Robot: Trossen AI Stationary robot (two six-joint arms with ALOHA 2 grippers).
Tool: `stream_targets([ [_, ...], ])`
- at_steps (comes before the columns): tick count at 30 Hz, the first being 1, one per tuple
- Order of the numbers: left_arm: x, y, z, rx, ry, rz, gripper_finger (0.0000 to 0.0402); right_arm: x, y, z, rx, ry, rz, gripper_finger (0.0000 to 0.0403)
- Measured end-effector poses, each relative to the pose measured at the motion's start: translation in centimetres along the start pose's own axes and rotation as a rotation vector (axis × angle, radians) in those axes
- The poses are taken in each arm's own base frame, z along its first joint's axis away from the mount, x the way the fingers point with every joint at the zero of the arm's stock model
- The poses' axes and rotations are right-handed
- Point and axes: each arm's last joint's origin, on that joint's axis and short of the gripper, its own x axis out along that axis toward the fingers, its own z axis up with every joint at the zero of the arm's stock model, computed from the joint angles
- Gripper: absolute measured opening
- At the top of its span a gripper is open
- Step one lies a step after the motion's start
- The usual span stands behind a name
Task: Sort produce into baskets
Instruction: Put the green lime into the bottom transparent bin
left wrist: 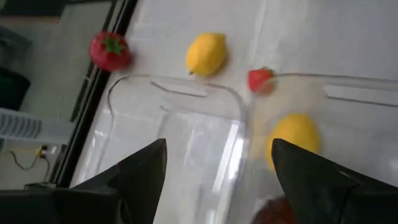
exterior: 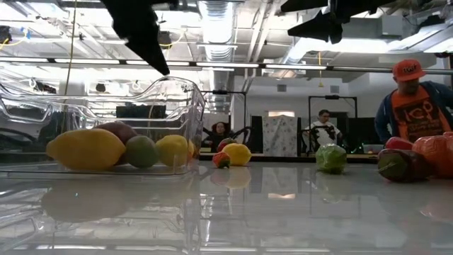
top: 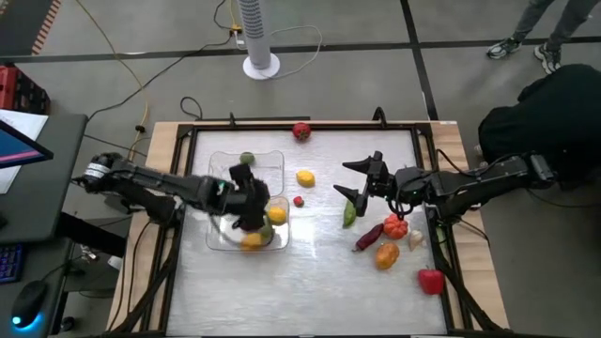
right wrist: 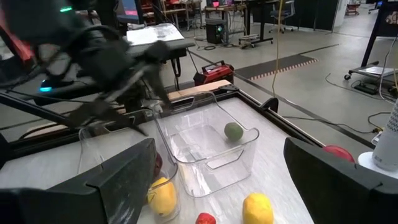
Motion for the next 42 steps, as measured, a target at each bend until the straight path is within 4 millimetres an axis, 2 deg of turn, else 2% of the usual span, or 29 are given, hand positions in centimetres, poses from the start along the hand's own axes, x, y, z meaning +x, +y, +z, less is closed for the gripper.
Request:
stream_targets([
  [4, 1.3, 2.0, 0.7, -0.021, 0.001, -0.020, 0.0265, 0.0, 0.0, 0.0, 0.000, 0.000, 0.000, 0.0379],
  [11, 1.0, 4.9, 1.3, -0.007, -0.103, 0.005, 0.0255, 0.2, 0.0, -0.5, 0.018, 0.033, -0.007, 0.0379],
  [14, 1.9, 6.9, 0.7, -0.048, -0.127, -0.010, 0.0254, 0.5, 0.1, -0.9, 0.012, 0.059, -0.013, 0.0379],
  [19, 4.2, 11.2, -1.2, -0.206, -0.031, -0.058, 0.0254, 1.2, -0.6, -0.6, 0.030, 0.034, -0.042, 0.0379],
  [27, 5.2, 17.4, -3.3, -0.531, 0.039, 0.015, 0.0254, 1.9, -2.4, 0.0, -0.033, 0.047, -0.054, 0.0379],
  [31, 6.6, 19.7, -4.8, -0.662, 0.099, -0.044, 0.0254, 2.3, -3.8, 2.0, -0.118, 0.015, -0.089, 0.0379],
  [34, 7.9, 21.3, -5.0, -0.720, 0.179, -0.056, 0.0254, 2.6, -5.0, 3.5, -0.177, -0.006, -0.090, 0.0379],
  [37, 9.2, 22.0, -5.4, -0.748, 0.313, -0.078, 0.0254, 2.8, -6.3, 4.1, -0.206, -0.015, -0.087, 0.0379],
  [42, 10.8, 22.7, -4.7, -0.770, 0.391, -0.081, 0.0260, 3.0, -8.1, 4.3, -0.269, -0.008, -0.134, 0.0379],
])
